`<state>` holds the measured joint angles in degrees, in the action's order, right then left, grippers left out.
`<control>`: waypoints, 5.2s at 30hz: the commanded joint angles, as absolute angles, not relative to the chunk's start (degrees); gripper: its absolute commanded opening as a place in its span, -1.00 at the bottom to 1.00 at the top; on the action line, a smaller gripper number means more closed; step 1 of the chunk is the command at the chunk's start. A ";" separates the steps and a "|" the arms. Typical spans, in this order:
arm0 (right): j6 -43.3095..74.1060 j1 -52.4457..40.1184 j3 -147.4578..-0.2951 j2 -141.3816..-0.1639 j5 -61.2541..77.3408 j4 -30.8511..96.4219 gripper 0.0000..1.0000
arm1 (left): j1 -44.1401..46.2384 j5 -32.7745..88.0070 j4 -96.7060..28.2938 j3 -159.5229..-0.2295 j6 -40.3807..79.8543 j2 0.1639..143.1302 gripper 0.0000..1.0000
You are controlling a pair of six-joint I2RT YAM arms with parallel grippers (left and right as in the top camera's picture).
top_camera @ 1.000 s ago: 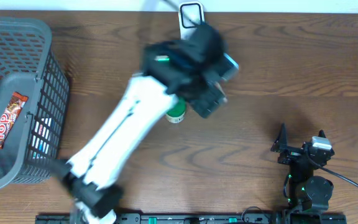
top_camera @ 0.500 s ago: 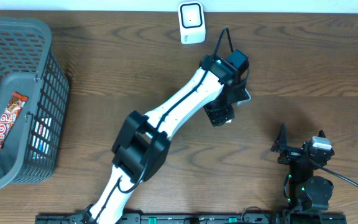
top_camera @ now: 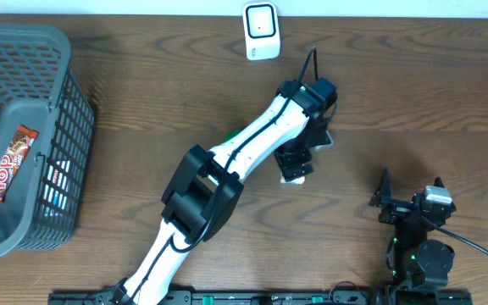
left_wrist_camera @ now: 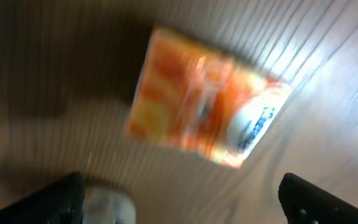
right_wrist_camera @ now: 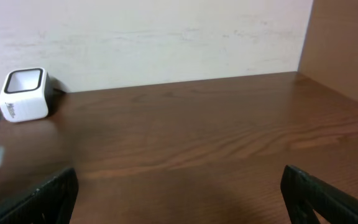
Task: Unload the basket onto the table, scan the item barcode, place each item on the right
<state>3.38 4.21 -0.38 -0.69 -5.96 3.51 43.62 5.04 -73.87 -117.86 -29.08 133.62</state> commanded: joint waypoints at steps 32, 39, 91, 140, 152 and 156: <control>2.72 3.31 -0.32 -0.38 -5.87 3.70 0.98 | -33.19 1.67 -74.63 -119.20 15.77 95.57 0.96; 2.72 3.31 -0.32 -0.38 -5.87 3.70 0.98 | -31.66 2.55 -77.12 -118.04 6.42 105.14 0.96; 2.72 3.27 -0.32 -0.38 -5.89 3.70 0.99 | -31.20 -6.68 -47.59 -71.96 2.00 109.78 0.96; 2.72 3.29 -0.32 -0.38 -5.89 3.68 0.98 | -32.80 -2.83 -56.84 -72.31 -0.38 110.93 0.56; 2.72 3.29 -0.32 -0.38 -5.89 3.70 0.98 | -41.45 -2.07 -49.06 -72.34 13.04 111.11 0.47; 2.72 3.29 -0.32 -0.38 -5.89 3.70 0.98 | -43.40 -1.48 -47.97 -72.34 13.41 111.11 0.76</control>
<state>3.38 3.95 -0.38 -0.69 -5.96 3.51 -41.82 0.38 -48.31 -73.32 10.31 108.77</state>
